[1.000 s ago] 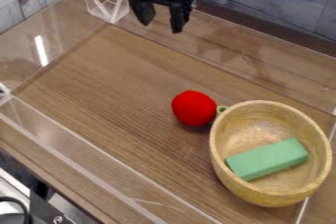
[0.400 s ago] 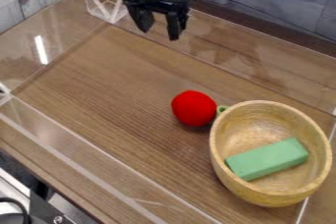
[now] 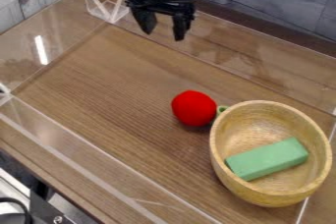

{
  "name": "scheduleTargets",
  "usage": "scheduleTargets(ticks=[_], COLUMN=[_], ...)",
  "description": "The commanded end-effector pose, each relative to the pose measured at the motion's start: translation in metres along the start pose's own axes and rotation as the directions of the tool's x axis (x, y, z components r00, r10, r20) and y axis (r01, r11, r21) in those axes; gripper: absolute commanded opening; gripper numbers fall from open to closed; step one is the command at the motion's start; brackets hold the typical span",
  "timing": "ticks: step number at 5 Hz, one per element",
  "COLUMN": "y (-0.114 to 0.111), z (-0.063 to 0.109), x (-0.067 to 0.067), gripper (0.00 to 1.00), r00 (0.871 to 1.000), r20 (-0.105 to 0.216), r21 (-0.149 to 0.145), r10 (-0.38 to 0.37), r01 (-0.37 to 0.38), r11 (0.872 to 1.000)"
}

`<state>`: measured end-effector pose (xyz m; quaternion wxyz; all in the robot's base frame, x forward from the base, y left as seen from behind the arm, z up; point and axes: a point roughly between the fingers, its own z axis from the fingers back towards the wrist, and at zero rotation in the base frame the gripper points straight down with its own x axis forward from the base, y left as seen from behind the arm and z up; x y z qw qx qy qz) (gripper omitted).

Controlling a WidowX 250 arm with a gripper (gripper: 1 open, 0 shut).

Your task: Put the green stick in the brown bowl

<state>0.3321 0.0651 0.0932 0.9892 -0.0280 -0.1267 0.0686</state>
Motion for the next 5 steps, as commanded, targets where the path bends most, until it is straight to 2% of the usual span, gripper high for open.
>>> scheduleTargets(ticks=[1,3,4,5], y=[-0.005,-0.001,0.003,0.008], z=[0.016,0.025,0.018,0.014], x=[0.011,0.027,0.018,0.008], gripper=[1.00,1.00,0.00,0.00], r00=[0.998,0.993,0.996,0.997], r20=[0.064,0.081,0.066,0.051], r21=[0.025,0.047,0.044,0.040], r10=[0.029,0.083,0.067,0.055], r01=[-0.030,-0.087,-0.070,-0.057], r11=[0.999,0.995,0.997,0.998])
